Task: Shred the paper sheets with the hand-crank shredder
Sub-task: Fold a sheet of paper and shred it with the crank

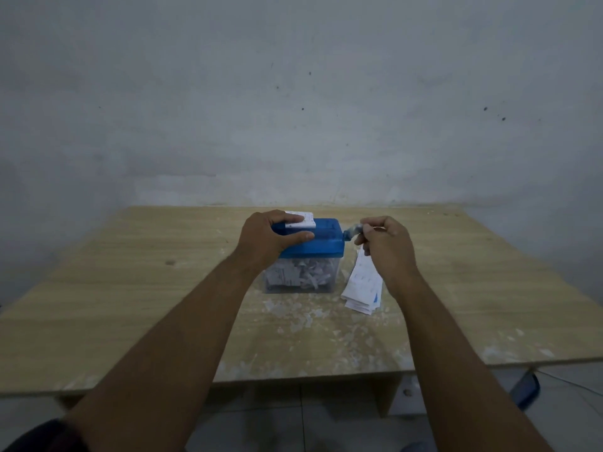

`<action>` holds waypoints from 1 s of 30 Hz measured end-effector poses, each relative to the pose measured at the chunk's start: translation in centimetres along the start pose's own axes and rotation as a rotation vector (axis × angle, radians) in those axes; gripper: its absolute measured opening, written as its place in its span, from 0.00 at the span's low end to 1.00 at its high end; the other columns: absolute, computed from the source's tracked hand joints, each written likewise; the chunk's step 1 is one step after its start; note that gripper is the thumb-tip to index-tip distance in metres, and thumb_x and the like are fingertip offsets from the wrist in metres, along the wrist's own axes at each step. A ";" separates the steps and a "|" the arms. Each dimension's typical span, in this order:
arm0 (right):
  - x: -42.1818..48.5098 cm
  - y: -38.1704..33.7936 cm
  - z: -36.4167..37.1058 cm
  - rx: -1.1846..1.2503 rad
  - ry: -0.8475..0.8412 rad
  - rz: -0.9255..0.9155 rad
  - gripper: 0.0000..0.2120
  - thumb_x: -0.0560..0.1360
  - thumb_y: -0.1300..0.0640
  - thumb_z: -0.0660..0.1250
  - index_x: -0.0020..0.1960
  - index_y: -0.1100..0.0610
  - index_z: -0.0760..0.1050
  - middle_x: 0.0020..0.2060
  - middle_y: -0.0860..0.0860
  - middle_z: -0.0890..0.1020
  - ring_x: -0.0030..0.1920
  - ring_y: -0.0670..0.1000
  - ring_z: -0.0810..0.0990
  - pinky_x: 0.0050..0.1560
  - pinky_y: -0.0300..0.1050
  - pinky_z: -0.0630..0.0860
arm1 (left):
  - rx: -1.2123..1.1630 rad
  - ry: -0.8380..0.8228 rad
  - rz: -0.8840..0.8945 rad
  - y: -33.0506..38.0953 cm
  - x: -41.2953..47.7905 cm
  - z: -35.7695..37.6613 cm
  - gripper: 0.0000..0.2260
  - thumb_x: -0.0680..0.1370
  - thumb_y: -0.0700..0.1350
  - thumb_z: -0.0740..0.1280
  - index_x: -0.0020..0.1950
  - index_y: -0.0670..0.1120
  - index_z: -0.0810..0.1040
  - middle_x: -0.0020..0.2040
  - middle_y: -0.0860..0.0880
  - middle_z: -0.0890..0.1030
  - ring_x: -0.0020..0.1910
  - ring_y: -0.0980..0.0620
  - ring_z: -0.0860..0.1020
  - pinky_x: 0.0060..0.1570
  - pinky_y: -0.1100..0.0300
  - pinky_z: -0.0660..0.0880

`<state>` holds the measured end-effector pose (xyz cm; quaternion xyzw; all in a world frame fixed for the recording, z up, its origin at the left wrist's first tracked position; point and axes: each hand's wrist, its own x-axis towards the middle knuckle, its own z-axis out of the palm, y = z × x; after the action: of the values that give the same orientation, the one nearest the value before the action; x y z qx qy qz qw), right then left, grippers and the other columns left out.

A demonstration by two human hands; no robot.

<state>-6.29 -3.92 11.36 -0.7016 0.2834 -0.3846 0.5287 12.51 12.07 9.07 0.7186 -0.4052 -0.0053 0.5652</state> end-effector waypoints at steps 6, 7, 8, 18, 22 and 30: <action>2.6 -2.0 0.5 -0.075 -0.036 0.009 0.08 0.84 0.61 0.64 0.52 0.60 0.81 0.39 0.52 0.86 0.27 0.38 0.79 0.36 0.36 0.74 | 0.096 0.001 0.004 0.2 0.1 -0.2 0.23 0.70 0.55 0.83 0.63 0.51 0.87 0.59 0.58 0.80 0.56 0.60 0.77 0.49 0.82 0.70; 3.1 -2.2 0.6 -0.093 -0.043 0.012 0.08 0.84 0.61 0.64 0.51 0.60 0.81 0.37 0.52 0.85 0.26 0.38 0.79 0.36 0.36 0.74 | 0.117 0.002 0.003 0.2 0.1 -0.1 0.23 0.70 0.56 0.82 0.63 0.52 0.87 0.59 0.58 0.81 0.56 0.60 0.77 0.49 0.82 0.70; 3.7 -2.3 0.7 -0.103 -0.054 0.021 0.08 0.84 0.60 0.64 0.50 0.60 0.81 0.36 0.51 0.85 0.27 0.39 0.78 0.37 0.37 0.75 | 0.133 0.001 0.002 0.3 0.1 -0.1 0.23 0.70 0.57 0.82 0.63 0.52 0.87 0.59 0.57 0.82 0.55 0.59 0.77 0.48 0.82 0.70; 9.7 -1.6 2.4 -0.181 -0.197 0.140 0.15 0.84 0.47 0.67 0.50 0.60 0.81 0.44 0.55 0.81 0.42 0.53 0.77 0.42 0.47 0.79 | 0.134 -0.011 -0.012 0.4 0.0 -0.3 0.22 0.69 0.59 0.82 0.61 0.54 0.87 0.56 0.61 0.81 0.51 0.62 0.79 0.50 0.79 0.73; 10.1 1.3 3.6 -0.323 -0.234 0.178 0.13 0.83 0.53 0.67 0.48 0.63 0.81 0.42 0.57 0.82 0.40 0.54 0.79 0.44 0.52 0.82 | 0.029 -0.022 -0.019 0.1 -0.1 -0.4 0.19 0.68 0.58 0.83 0.57 0.55 0.89 0.54 0.60 0.85 0.51 0.61 0.82 0.52 0.64 0.83; 4.0 7.0 2.9 -0.252 -0.187 0.332 0.13 0.84 0.62 0.60 0.43 0.60 0.77 0.35 0.57 0.78 0.34 0.55 0.76 0.38 0.49 0.76 | 0.078 -0.060 0.062 -0.3 0.1 0.0 0.15 0.70 0.63 0.78 0.51 0.56 0.90 0.49 0.53 0.86 0.49 0.53 0.83 0.47 0.54 0.83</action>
<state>-1.60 -7.56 5.21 -0.7384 0.3904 -0.1870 0.5171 12.78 12.05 8.84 0.7268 -0.4438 0.0065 0.5241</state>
